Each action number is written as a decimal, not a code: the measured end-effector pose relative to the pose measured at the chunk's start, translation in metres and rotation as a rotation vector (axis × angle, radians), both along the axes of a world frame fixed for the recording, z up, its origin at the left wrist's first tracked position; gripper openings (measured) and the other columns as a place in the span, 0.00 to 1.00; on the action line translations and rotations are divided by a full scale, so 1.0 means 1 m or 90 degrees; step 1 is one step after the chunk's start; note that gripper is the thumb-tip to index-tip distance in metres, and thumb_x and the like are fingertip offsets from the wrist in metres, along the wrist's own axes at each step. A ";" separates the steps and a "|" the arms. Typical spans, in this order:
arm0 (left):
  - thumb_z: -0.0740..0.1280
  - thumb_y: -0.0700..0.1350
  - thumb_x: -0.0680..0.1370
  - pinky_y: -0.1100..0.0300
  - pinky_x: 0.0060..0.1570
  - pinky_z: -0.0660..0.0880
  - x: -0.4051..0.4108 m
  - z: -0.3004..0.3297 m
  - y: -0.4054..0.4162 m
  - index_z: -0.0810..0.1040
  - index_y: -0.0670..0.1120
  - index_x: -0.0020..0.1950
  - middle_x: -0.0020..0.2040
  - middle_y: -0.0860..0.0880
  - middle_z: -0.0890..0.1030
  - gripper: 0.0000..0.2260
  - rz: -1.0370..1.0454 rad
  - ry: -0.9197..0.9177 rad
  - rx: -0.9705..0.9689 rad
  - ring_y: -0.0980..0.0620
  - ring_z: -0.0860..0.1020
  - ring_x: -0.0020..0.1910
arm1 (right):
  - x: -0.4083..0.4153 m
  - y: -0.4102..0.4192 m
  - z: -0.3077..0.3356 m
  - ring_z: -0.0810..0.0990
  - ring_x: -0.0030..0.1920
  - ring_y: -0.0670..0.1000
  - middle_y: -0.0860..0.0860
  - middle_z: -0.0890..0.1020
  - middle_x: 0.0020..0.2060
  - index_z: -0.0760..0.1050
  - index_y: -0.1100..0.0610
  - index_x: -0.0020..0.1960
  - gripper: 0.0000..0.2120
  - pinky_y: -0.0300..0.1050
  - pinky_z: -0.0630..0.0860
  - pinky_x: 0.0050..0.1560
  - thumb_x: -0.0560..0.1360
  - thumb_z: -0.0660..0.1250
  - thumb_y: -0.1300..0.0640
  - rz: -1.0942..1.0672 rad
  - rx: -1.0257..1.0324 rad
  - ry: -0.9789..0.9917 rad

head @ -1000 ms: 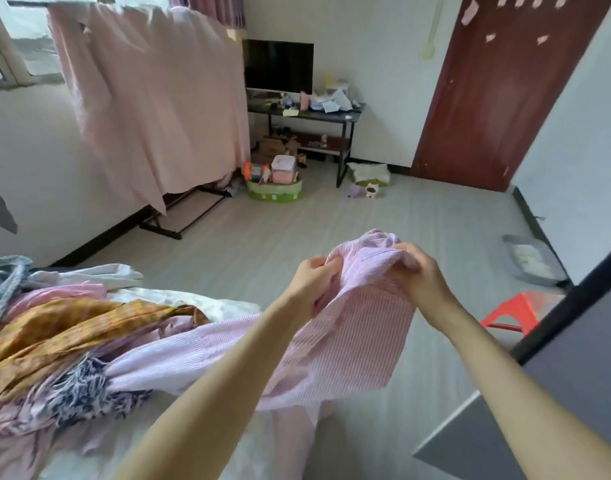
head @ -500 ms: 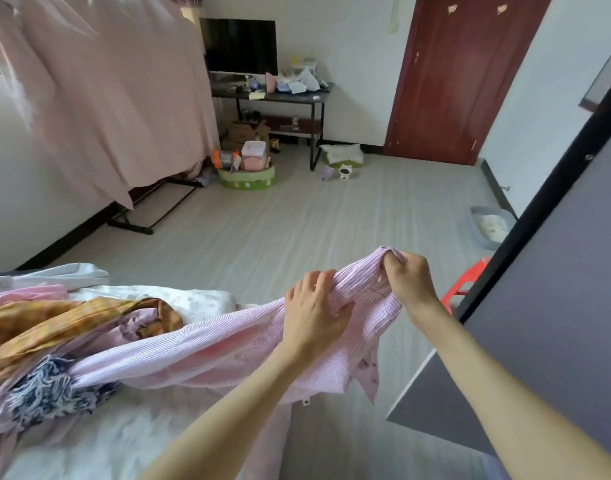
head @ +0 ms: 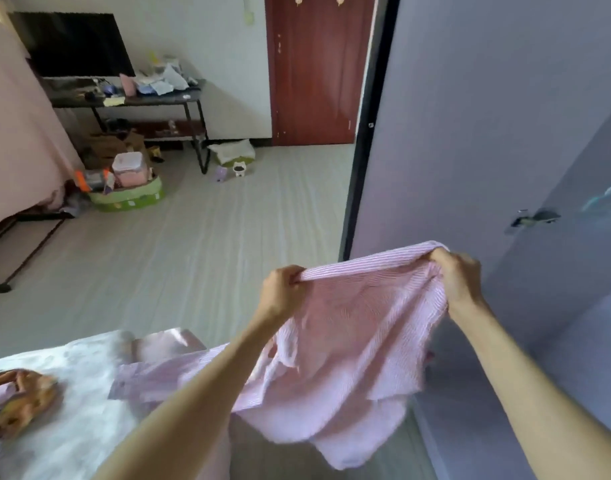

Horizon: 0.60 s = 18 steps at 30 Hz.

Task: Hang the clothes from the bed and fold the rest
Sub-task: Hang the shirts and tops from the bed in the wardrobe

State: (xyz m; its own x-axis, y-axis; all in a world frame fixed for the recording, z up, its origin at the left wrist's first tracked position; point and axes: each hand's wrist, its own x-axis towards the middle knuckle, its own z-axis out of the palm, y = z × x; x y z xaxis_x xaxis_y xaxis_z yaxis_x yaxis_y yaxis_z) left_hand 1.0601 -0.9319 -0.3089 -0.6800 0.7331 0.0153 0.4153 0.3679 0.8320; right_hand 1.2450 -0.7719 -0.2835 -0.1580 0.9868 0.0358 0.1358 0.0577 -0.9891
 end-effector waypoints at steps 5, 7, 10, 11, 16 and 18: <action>0.64 0.42 0.78 0.62 0.36 0.69 0.030 0.018 0.035 0.79 0.38 0.44 0.36 0.45 0.75 0.09 -0.156 -0.241 0.002 0.52 0.73 0.36 | 0.074 0.031 -0.012 0.70 0.36 0.53 0.56 0.72 0.34 0.71 0.63 0.33 0.10 0.46 0.66 0.38 0.70 0.67 0.60 -0.027 -0.018 -0.093; 0.65 0.44 0.78 0.56 0.43 0.71 0.048 0.030 0.052 0.78 0.34 0.51 0.42 0.42 0.77 0.12 -0.215 -0.285 0.026 0.48 0.75 0.42 | 0.101 0.038 -0.007 0.75 0.35 0.51 0.54 0.76 0.31 0.73 0.63 0.31 0.10 0.42 0.70 0.37 0.71 0.66 0.62 -0.037 0.011 -0.091; 0.65 0.45 0.78 0.56 0.41 0.72 0.082 0.048 0.081 0.78 0.36 0.46 0.40 0.44 0.77 0.12 -0.315 -0.258 0.042 0.50 0.75 0.40 | 0.144 0.049 -0.006 0.75 0.38 0.51 0.54 0.77 0.34 0.77 0.69 0.42 0.11 0.43 0.71 0.41 0.75 0.63 0.60 -0.027 0.006 -0.134; 0.65 0.45 0.78 0.56 0.40 0.72 0.093 0.052 0.091 0.78 0.35 0.46 0.40 0.43 0.77 0.13 -0.339 -0.263 0.048 0.49 0.75 0.39 | 0.159 0.052 -0.007 0.74 0.39 0.52 0.55 0.76 0.36 0.75 0.69 0.44 0.13 0.45 0.70 0.43 0.76 0.62 0.58 -0.025 -0.003 -0.168; 0.64 0.45 0.79 0.58 0.39 0.71 0.140 0.074 0.136 0.76 0.33 0.46 0.40 0.43 0.75 0.14 -0.412 -0.242 0.077 0.50 0.73 0.38 | 0.212 0.048 -0.006 0.65 0.31 0.48 0.49 0.67 0.28 0.66 0.56 0.31 0.15 0.38 0.62 0.30 0.75 0.63 0.64 -0.010 0.035 -0.329; 0.63 0.45 0.79 0.63 0.34 0.70 0.159 0.082 0.152 0.74 0.39 0.40 0.37 0.45 0.73 0.11 -0.468 -0.225 0.085 0.53 0.71 0.35 | 0.216 0.045 -0.002 0.74 0.37 0.43 0.46 0.76 0.35 0.73 0.55 0.39 0.07 0.29 0.66 0.35 0.75 0.65 0.62 0.031 0.005 -0.289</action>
